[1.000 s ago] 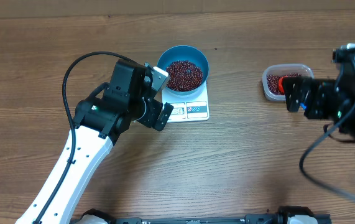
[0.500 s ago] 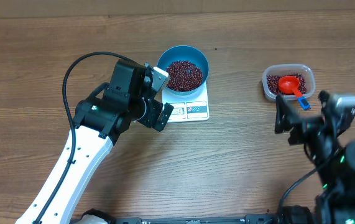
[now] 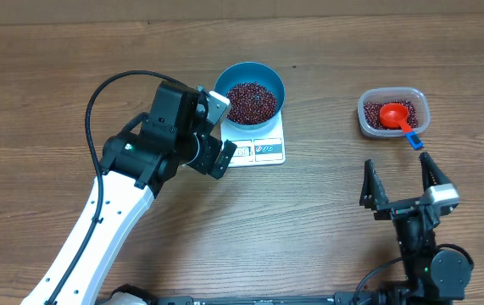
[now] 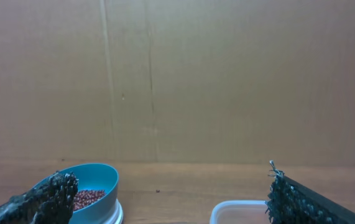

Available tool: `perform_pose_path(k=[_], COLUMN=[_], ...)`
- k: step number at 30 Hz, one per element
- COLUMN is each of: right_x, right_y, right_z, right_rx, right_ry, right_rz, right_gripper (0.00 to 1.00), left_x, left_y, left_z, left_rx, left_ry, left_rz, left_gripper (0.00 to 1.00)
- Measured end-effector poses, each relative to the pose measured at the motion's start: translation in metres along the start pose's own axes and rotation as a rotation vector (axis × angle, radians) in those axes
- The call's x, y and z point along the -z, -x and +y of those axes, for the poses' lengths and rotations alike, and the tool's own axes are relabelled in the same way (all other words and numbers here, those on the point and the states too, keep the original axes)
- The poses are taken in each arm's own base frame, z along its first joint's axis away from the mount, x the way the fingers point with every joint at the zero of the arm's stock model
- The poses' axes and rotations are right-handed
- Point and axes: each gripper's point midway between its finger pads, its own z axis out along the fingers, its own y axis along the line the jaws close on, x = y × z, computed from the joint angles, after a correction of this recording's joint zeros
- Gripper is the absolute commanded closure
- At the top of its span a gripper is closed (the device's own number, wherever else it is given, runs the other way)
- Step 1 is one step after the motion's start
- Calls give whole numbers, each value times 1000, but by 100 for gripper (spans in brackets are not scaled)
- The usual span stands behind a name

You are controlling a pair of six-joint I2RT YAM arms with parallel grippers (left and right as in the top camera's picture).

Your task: Scoop item into bowl and weigh 150g on scale

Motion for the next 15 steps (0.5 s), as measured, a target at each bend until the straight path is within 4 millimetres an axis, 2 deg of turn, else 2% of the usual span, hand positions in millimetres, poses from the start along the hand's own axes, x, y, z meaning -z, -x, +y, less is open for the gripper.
perform_pose_path(k=[8, 15], right_x=[3, 8], right_y=[-29, -76], right_z=[-2, -6], right_rx=[-5, -38], right_ry=[-2, -19], right_rz=[23, 202], right_gripper=[0, 0], left_x=[0, 0], left_y=[0, 0], left_z=[0, 0], left_rx=[0, 0], left_ry=[0, 0], left_rz=[0, 0], left_gripper=[1, 1])
